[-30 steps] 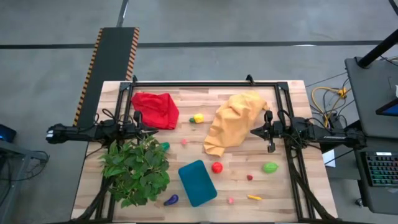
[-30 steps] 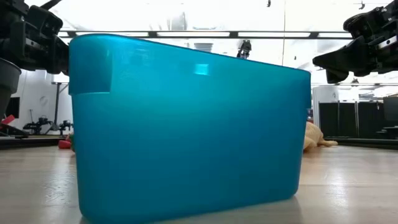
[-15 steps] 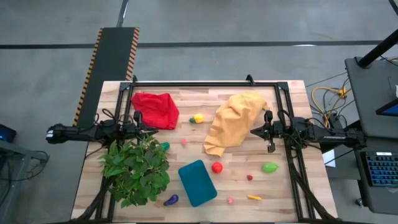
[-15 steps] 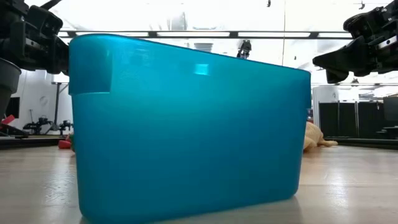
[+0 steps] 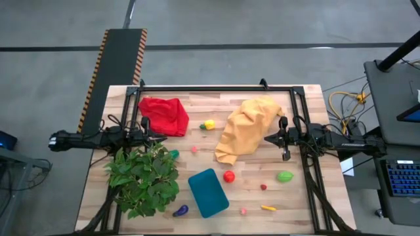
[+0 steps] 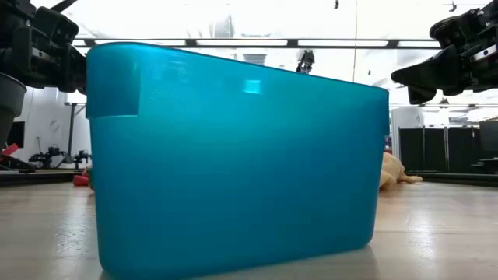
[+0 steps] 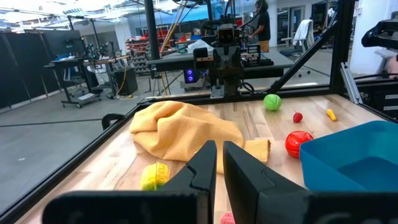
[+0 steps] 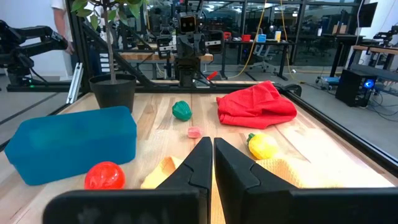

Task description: Pick and placing Produce into tupperware

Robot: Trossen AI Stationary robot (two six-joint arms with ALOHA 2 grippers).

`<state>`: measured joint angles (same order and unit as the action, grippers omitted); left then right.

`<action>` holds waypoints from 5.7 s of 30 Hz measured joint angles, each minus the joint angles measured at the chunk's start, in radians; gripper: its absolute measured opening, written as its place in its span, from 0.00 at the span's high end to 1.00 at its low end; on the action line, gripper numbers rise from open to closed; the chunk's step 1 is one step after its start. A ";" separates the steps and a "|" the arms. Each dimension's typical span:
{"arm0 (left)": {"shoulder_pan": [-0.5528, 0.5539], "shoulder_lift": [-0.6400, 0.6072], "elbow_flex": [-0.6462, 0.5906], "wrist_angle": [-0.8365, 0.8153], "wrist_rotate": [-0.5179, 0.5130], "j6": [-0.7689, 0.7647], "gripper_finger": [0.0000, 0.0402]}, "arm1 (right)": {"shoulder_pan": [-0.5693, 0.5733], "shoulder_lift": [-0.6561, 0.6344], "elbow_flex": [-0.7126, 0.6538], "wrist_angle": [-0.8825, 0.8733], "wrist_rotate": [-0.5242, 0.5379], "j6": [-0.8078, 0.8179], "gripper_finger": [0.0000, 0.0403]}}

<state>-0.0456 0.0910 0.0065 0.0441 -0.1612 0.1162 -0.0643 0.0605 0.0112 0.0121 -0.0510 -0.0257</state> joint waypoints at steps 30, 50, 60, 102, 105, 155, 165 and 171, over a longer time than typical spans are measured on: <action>0.000 0.000 0.000 0.000 0.000 0.000 0.96 | 0.000 0.000 0.000 0.000 0.000 0.000 0.98; -0.001 0.000 0.000 0.000 0.000 0.000 0.96 | 0.000 0.000 0.000 0.000 0.000 0.000 0.98; -0.001 0.000 0.000 0.000 0.000 0.000 0.96 | 0.000 0.000 0.000 0.000 0.000 0.000 0.98; 0.000 0.091 0.033 0.389 0.018 0.108 0.95 | 0.001 0.064 0.030 0.428 -0.012 0.123 0.92; 0.000 0.135 0.049 0.392 0.025 0.146 0.92 | 0.020 0.104 0.119 0.338 -0.072 0.122 0.80; 0.000 0.270 0.055 0.501 0.027 0.107 0.81 | 1.213 1.221 0.964 -1.370 0.464 1.428 0.45; 0.000 0.255 0.054 0.559 0.026 0.109 0.81 | 1.176 1.294 1.024 -1.353 0.450 1.472 0.36; 0.000 0.260 0.053 0.560 0.026 0.109 0.81 | 1.161 1.329 1.031 -1.352 0.408 1.514 0.19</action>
<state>-0.0456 0.3511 0.0593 0.6037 -0.1349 0.2253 1.0966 1.3891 1.0419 -1.3403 0.3573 1.4885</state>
